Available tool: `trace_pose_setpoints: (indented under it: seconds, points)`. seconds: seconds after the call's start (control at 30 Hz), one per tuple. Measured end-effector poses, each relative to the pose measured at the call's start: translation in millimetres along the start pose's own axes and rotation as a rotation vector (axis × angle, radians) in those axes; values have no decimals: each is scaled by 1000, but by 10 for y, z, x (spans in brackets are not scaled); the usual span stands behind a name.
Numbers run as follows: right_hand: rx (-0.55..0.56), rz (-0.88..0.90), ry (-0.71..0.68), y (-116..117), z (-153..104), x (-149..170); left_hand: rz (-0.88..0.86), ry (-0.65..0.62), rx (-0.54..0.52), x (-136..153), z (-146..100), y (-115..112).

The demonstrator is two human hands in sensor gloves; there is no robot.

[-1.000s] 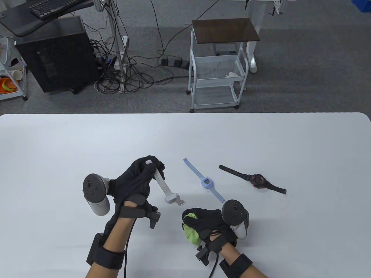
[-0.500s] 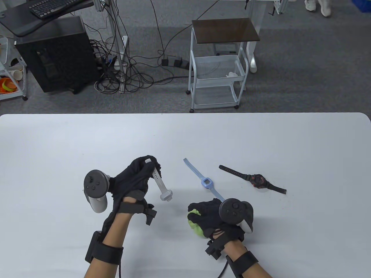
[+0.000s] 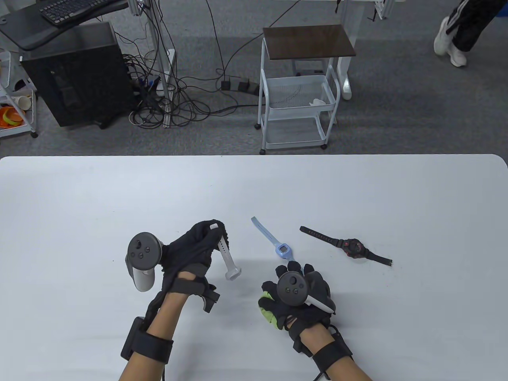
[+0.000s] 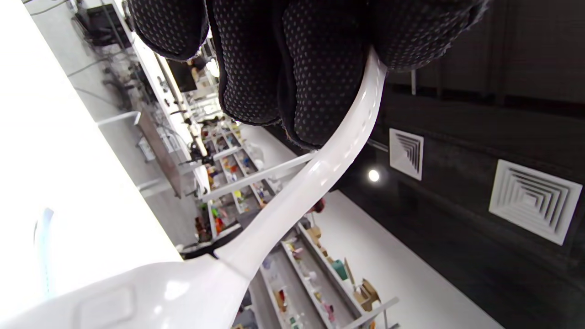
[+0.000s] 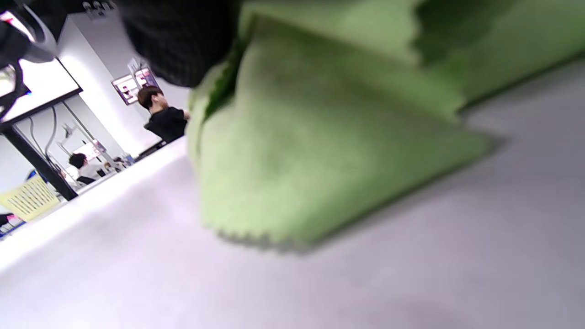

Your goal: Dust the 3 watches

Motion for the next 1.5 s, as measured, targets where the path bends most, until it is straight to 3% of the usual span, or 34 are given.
trace_pose_setpoints:
  seconds: [0.67, 1.03, 1.2, 1.5]
  points:
    - [-82, -18, 50, 49, -8, 8, 17, 42, 26, 55, -7, -48]
    - [123, 287, -5, -292, -120, 189, 10, 63, 56, 76, -4, -106]
    - [199, 391, 7, -445, -169, 293, -84, 124, 111, 139, 3, -209]
    - [238, 477, 30, -522, -188, 391, -139, 318, 124, 568, 127, -339]
Point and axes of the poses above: the tracker on the back of each hand, its own x axis roughly to the little-finger side, its own z axis roughly from the wrist to the fingertips, y = z × x, the point moved 1 cm from there along z, roughly from the wrist to the fingertips, and after that the axes turned 6 degrees about x, right-handed, at the moved point
